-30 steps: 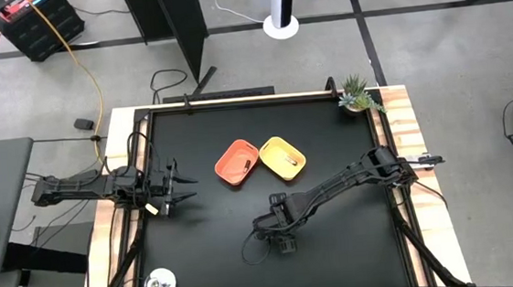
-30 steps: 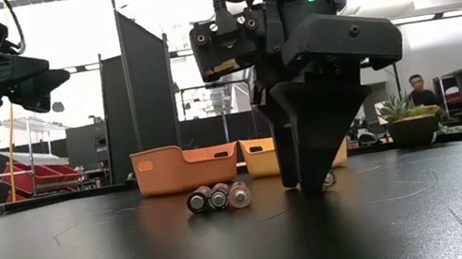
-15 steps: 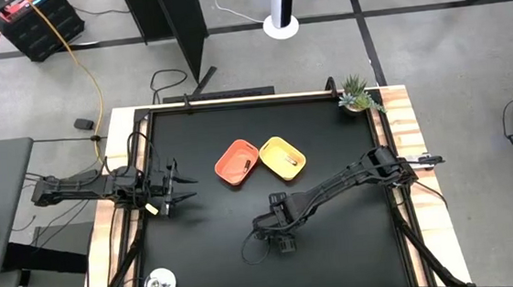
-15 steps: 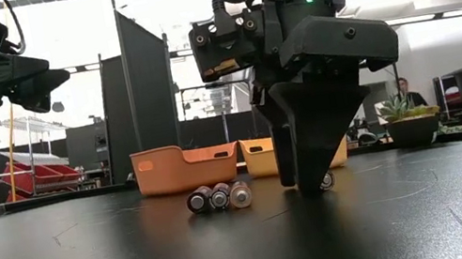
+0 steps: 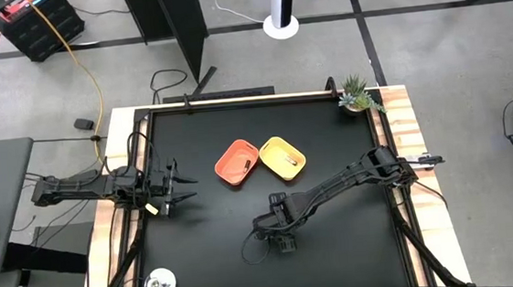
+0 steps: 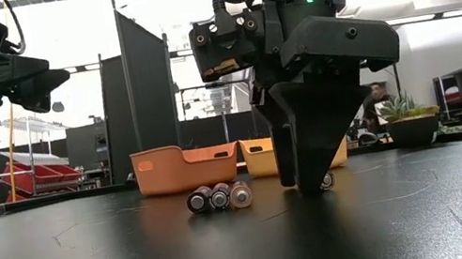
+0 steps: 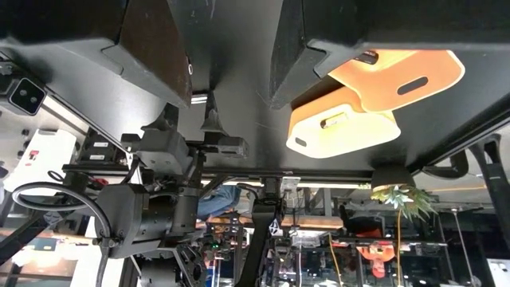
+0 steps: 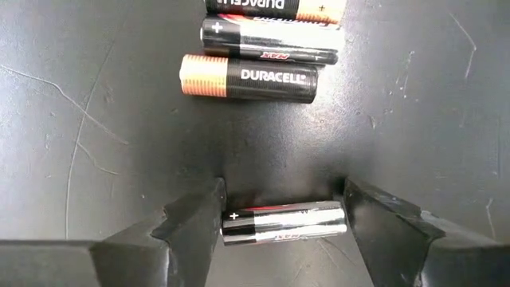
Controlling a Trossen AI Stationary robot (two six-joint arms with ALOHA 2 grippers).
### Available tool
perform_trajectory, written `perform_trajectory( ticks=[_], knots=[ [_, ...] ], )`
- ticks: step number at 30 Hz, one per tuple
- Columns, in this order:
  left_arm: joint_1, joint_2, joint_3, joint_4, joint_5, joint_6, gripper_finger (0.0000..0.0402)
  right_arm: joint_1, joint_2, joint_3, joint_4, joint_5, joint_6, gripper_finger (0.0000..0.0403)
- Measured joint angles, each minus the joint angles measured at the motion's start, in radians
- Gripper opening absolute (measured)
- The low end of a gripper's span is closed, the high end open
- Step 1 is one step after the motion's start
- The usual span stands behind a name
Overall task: Sort batteries
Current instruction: Put the white battery into the yellow bin
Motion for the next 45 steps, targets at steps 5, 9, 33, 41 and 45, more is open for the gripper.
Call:
perform_trajectory(
  ticks=[5, 9, 33, 41, 45],
  knots=[
    [0.000, 0.000, 0.000, 0.000, 0.000, 0.000, 0.0167, 0.000, 0.000, 0.000, -0.001, 0.003, 0.000, 0.0300],
    [0.000, 0.000, 0.000, 0.000, 0.000, 0.000, 0.0167, 0.000, 0.000, 0.000, -0.008, 0.005, 0.001, 0.0332],
    [0.000, 0.000, 0.000, -0.001, 0.000, 0.000, 0.0167, 0.000, -0.001, 0.000, -0.064, -0.081, -0.080, 0.0306],
    [0.000, 0.000, 0.000, -0.002, 0.000, 0.000, 0.0167, -0.007, -0.001, 0.000, -0.051, -0.089, -0.082, 0.0264],
    [0.000, 0.000, 0.000, -0.003, 0.000, 0.000, 0.0167, -0.010, -0.002, 0.000, -0.036, -0.087, -0.082, 0.0237]
  ],
)
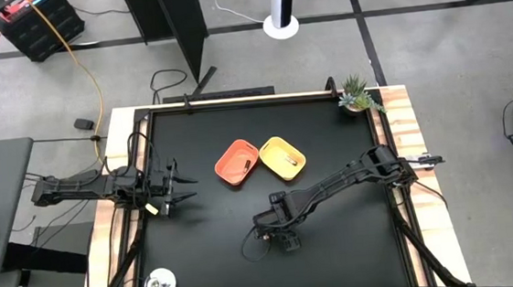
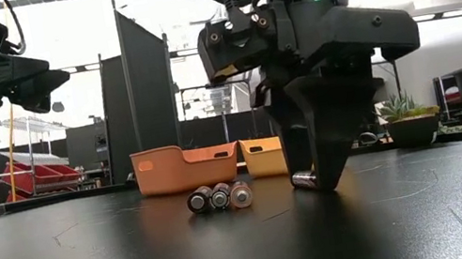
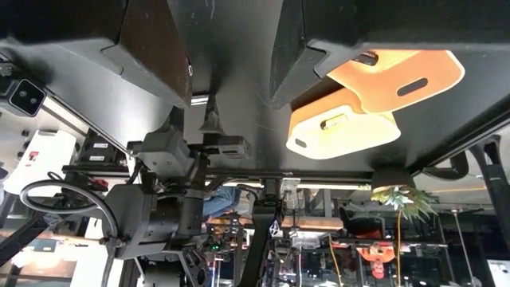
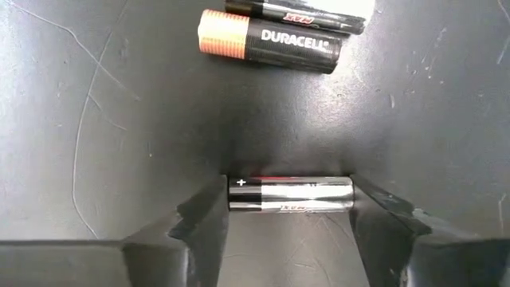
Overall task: Sort batteries
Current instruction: Put the white battery into the yellow bin
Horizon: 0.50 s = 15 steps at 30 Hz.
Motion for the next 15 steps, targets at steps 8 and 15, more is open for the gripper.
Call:
perform_trajectory(
  ticks=[8, 15],
  knots=[
    [0.000, 0.000, 0.000, 0.000, 0.000, 0.000, 0.0167, -0.008, -0.001, 0.000, 0.001, 0.001, -0.027, 0.0216],
    [0.000, 0.000, 0.000, 0.000, 0.000, 0.000, 0.0167, -0.013, -0.006, -0.001, -0.001, 0.002, -0.043, 0.0216]
  ],
)
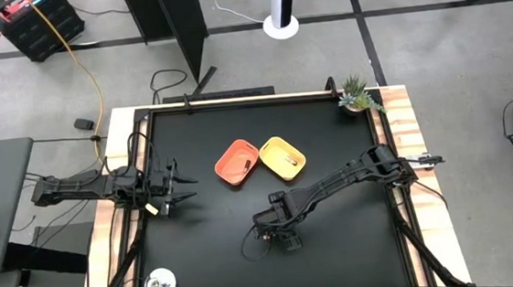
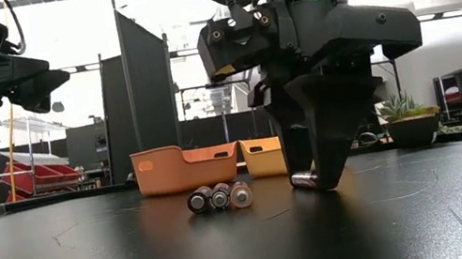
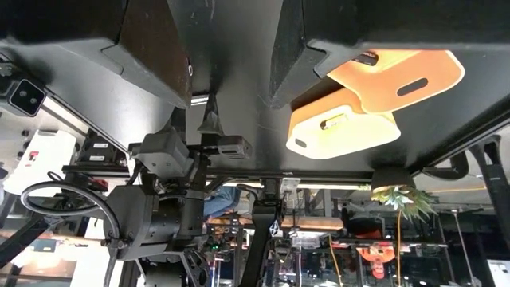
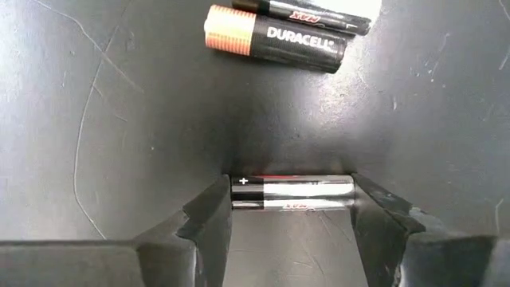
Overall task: Sort batteries
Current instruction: Put the white battery into the yellow bin
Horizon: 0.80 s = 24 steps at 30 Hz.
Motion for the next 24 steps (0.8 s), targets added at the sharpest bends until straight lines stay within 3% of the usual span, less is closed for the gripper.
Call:
perform_trajectory(
  ticks=[14, 20, 24],
  knots=[
    [0.000, 0.000, 0.000, 0.000, 0.000, 0.000, 0.0167, -0.063, -0.123, -0.002, -0.013, 0.108, -0.016, 0.0215],
    [0.000, 0.000, 0.000, 0.000, 0.000, 0.000, 0.0167, -0.130, -0.221, -0.001, -0.080, 0.302, -0.058, 0.0216],
    [0.000, 0.000, 0.000, 0.000, 0.000, -0.002, 0.0167, -0.224, -0.271, 0.001, -0.144, 0.352, -0.050, 0.0222]
  ],
)
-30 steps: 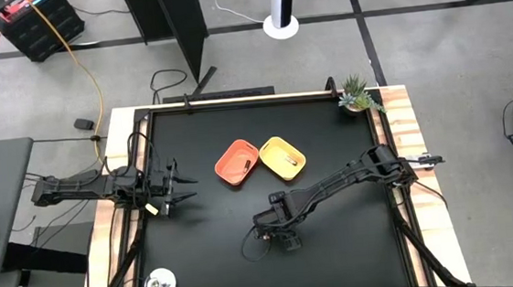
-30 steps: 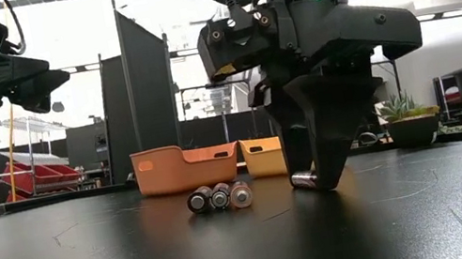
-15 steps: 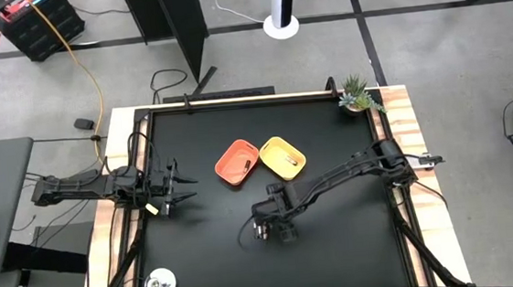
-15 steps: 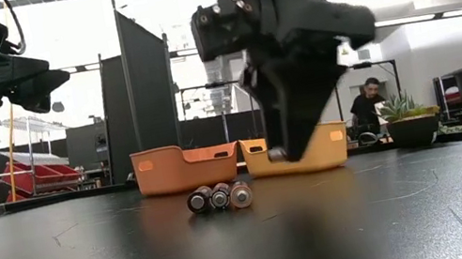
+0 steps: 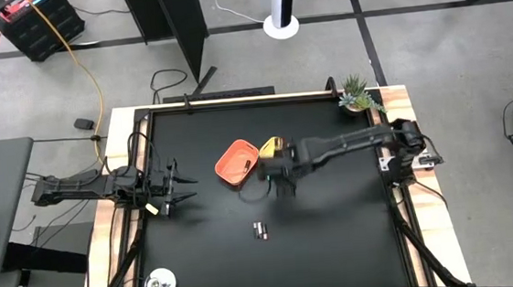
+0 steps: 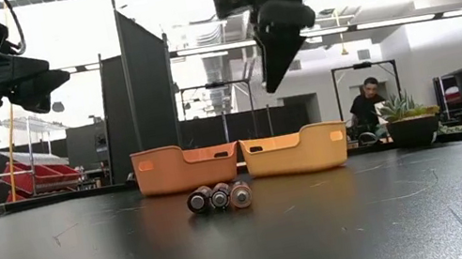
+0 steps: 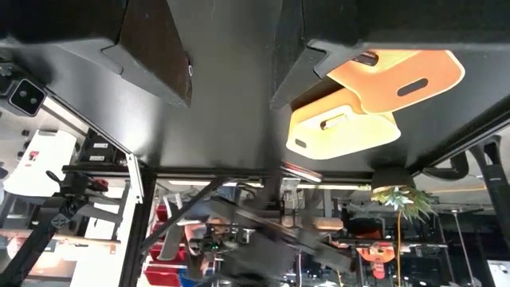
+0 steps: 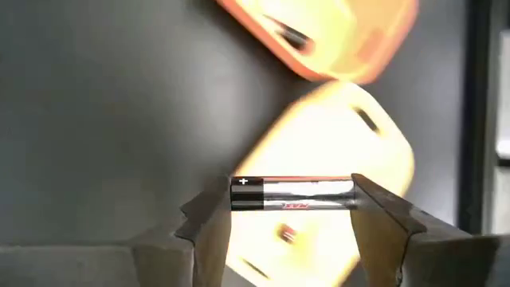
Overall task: Sort batteries
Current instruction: Put the white battery into the yellow bin, then put the black battery into the orange bin
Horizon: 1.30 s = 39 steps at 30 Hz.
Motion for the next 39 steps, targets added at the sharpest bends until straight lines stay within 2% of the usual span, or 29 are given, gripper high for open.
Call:
perform_trajectory(
  ticks=[5, 8, 18, 21, 23, 26, 30, 39],
  knots=[
    [0.000, 0.000, 0.000, 0.000, 0.000, -0.004, 0.0167, -0.118, 0.001, 0.000, -0.041, -0.001, -0.005, 0.0233],
    [0.000, 0.000, 0.000, 0.000, 0.000, -0.019, 0.0167, -0.161, 0.002, 0.000, -0.028, -0.002, -0.011, 0.0256],
    [0.000, 0.000, 0.000, 0.000, 0.000, -0.025, 0.0167, -0.166, 0.002, 0.000, -0.020, -0.012, -0.015, 0.0363],
    [0.000, 0.000, 0.000, 0.000, 0.000, -0.025, 0.0167, -0.136, 0.002, 0.000, 0.009, -0.017, 0.003, 0.0371],
    [0.000, 0.000, 0.000, 0.000, 0.000, -0.025, 0.0167, -0.098, 0.001, 0.000, 0.042, -0.063, 0.008, 0.0370],
    [0.000, 0.000, 0.000, 0.000, 0.000, -0.025, 0.0167, -0.026, 0.002, 0.000, 0.123, -0.133, 0.026, 0.0365],
    [0.000, 0.000, 0.000, 0.000, 0.000, -0.024, 0.0167, 0.077, 0.020, 0.000, 0.197, -0.152, 0.058, 0.0361],
    [0.000, 0.000, 0.000, 0.001, -0.001, -0.024, 0.0167, 0.226, 0.130, 0.000, 0.321, -0.169, 0.313, 0.0369]
  ],
)
